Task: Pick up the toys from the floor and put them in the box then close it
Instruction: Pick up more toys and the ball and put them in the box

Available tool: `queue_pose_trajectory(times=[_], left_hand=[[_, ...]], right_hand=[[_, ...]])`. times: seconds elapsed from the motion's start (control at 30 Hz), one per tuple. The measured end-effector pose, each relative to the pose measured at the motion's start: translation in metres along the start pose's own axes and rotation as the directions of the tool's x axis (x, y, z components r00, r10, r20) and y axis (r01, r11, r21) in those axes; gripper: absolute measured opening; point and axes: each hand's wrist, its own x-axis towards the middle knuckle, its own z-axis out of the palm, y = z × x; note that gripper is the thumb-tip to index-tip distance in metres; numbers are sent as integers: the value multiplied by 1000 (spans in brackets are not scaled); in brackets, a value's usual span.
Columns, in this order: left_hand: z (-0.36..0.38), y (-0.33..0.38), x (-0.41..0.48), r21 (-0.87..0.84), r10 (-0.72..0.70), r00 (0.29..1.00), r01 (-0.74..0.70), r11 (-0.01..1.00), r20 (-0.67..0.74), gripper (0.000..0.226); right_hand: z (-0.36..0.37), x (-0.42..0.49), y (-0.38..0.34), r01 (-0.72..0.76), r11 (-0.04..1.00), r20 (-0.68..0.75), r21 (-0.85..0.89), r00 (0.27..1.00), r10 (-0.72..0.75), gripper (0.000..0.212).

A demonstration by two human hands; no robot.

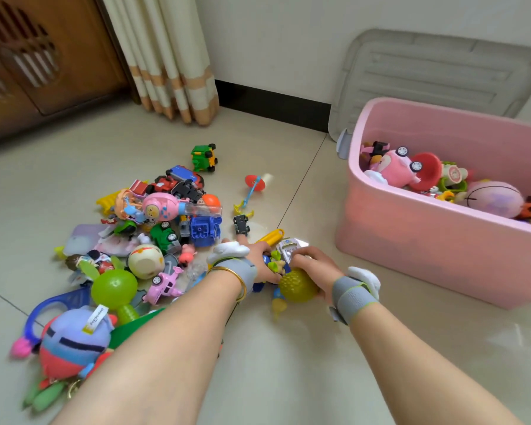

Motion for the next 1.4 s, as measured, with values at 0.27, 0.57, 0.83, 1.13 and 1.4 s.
queue_pose_trajectory(times=[0.27, 0.57, 0.83, 1.13, 1.4], left_hand=[[-2, 5, -6, -235, 19, 993, 10, 972, 120, 65], [-26, 9, -14, -413, 76, 989, -16, 910, 130, 61], [-97, 26, -45, -434, 99, 992, -122, 892, -76, 58], [-183, 90, -89, -322, 133, 836, -345, 882, -533, 50], [-162, 218, -69, -548, 191, 826, -506, 666, -530, 87]], right_hand=[[2, -13, 16, -103, 929, 124, 356, 990, 62, 17], [-4, -22, -3, -175, 835, 217, 522, 974, 68, 17], [-23, -47, -64, -6, 775, 194, 632, 969, -150, 28], [-105, -89, -150, 451, 688, -128, 568, 875, -468, 34], [-203, -79, -125, 468, 547, -444, 694, 877, -187, 12]])
